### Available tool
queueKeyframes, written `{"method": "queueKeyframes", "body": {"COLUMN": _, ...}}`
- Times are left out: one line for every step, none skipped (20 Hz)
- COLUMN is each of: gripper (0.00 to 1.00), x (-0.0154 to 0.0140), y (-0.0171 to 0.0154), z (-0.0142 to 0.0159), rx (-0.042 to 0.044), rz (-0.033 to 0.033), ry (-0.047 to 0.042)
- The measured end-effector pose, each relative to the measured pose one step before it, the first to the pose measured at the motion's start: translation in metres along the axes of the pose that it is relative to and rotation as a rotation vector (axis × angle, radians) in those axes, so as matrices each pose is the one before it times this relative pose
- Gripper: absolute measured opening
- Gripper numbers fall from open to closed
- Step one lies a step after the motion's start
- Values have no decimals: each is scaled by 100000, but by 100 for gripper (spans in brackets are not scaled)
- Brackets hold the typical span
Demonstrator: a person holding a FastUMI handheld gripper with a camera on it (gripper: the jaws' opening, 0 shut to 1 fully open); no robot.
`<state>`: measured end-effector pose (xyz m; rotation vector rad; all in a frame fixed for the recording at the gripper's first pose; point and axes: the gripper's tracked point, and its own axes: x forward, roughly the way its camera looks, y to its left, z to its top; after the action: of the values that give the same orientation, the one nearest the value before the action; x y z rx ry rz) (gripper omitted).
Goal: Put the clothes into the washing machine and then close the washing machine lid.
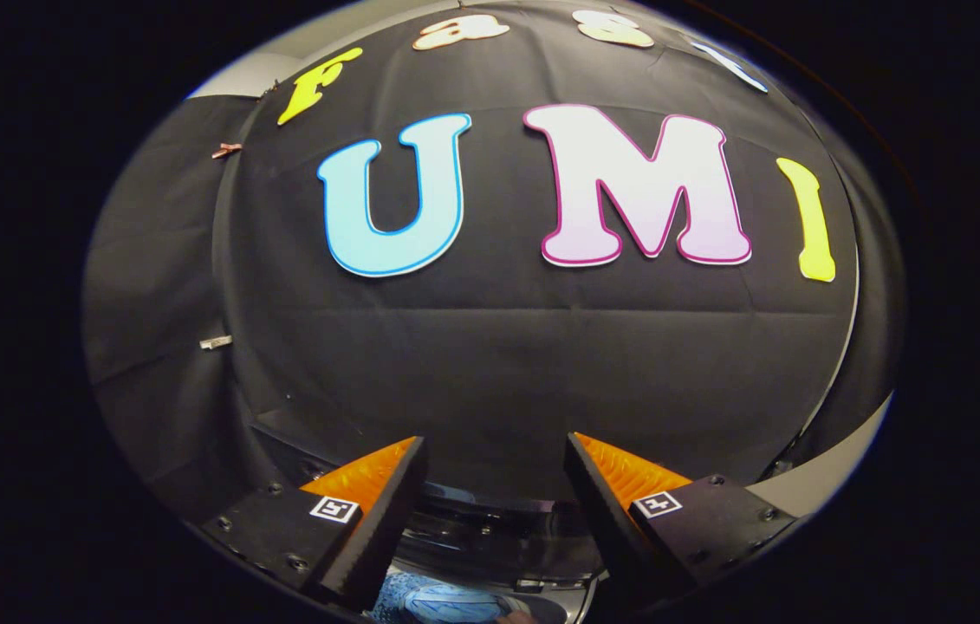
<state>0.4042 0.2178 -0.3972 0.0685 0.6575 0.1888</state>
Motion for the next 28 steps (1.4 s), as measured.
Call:
{"method": "queueKeyframes", "body": {"gripper": 99, "x": 368, "y": -289, "z": -204, "rx": 270, "rz": -832, "ry": 1257}}
{"method": "queueKeyframes", "body": {"gripper": 99, "x": 370, "y": -298, "z": -206, "rx": 289, "rz": -807, "ry": 1125}}
{"method": "queueKeyframes", "body": {"gripper": 99, "x": 267, "y": -264, "z": -303, "rx": 200, "rz": -513, "ry": 1611}}
{"method": "queueKeyframes", "body": {"gripper": 99, "x": 106, "y": 83, "z": -150, "rx": 874, "rz": 768, "ry": 1004}}
{"method": "queueKeyframes", "body": {"gripper": 99, "x": 56, "y": 152, "z": 84, "rx": 827, "rz": 183, "ry": -141}}
{"method": "queueKeyframes", "body": {"gripper": 99, "x": 49, "y": -27, "z": -203, "rx": 325, "rz": 261, "ry": 687}}
{"method": "queueKeyframes", "body": {"gripper": 99, "x": 34, "y": -122, "z": -103, "rx": 408, "rz": 66, "ry": 405}}
{"method": "queueKeyframes", "body": {"gripper": 99, "x": 41, "y": 7, "z": -70, "rx": 451, "rz": 497, "ry": 368}}
{"method": "queueKeyframes", "body": {"gripper": 99, "x": 6, "y": -65, "z": -208, "rx": 1155, "rz": 419, "ry": 957}}
{"method": "queueKeyframes", "body": {"gripper": 99, "x": -257, "y": 105, "z": -20, "rx": -68, "rz": 605, "ry": -74}}
{"method": "queueKeyframes", "body": {"gripper": 100, "x": -214, "y": 77, "z": -246, "rx": -196, "rz": 187, "ry": 329}}
{"method": "queueKeyframes", "body": {"gripper": 100, "x": -392, "y": 72, "z": -80, "rx": -49, "rz": -130, "ry": -64}}
{"method": "queueKeyframes", "body": {"gripper": 100, "x": -383, "y": -1, "z": -110, "rx": 190, "rz": -140, "ry": -49}}
{"method": "queueKeyframes", "body": {"gripper": 100, "x": -495, "y": 114, "z": -100, "rx": 197, "rz": -174, "ry": -138}}
{"method": "queueKeyframes", "body": {"gripper": 100, "x": -485, "y": -1, "z": -191, "rx": -177, "rz": -505, "ry": -379}}
{"method": "queueKeyframes", "body": {"gripper": 100, "x": -569, "y": 43, "z": -118, "rx": -27, "rz": -482, "ry": -337}}
{"method": "queueKeyframes", "body": {"gripper": 100, "x": -651, "y": -41, "z": -255, "rx": 114, "rz": -632, "ry": -19}}
{"method": "queueKeyframes", "body": {"gripper": 100, "x": -677, "y": 94, "z": -222, "rx": 318, "rz": -542, "ry": -246}}
{"method": "queueKeyframes", "body": {"gripper": 100, "x": -713, "y": 147, "z": -241, "rx": 109, "rz": -762, "ry": -203}}
{"method": "queueKeyframes", "body": {"gripper": 100, "x": -693, "y": 116, "z": -217, "rx": -425, "rz": -1259, "ry": -429}}
{"method": "queueKeyframes", "body": {"gripper": 100, "x": -602, "y": -60, "z": -315, "rx": -268, "rz": -1326, "ry": -165}}
{"method": "queueKeyframes", "body": {"gripper": 100, "x": -867, "y": 120, "z": -433, "rx": -279, "rz": -1047, "ry": 157}}
{"method": "queueKeyframes", "body": {"gripper": 100, "x": -648, "y": 102, "z": -362, "rx": -225, "rz": -497, "ry": -132}}
{"method": "queueKeyframes", "body": {"gripper": 100, "x": -752, "y": 182, "z": -319, "rx": -332, "rz": 4, "ry": -629}}
{"method": "queueKeyframes", "body": {"gripper": 100, "x": -813, "y": 48, "z": -427, "rx": 29, "rz": 151, "ry": -1056}}
{"method": "queueKeyframes", "body": {"gripper": 100, "x": -785, "y": 57, "z": -395, "rx": -249, "rz": 313, "ry": -919}}
{"method": "queueKeyframes", "body": {"gripper": 100, "x": -580, "y": 2, "z": -654, "rx": 72, "rz": 417, "ry": 94}}
{"method": "queueKeyframes", "body": {"gripper": 100, "x": -628, "y": 131, "z": -615, "rx": 320, "rz": 371, "ry": 709}}
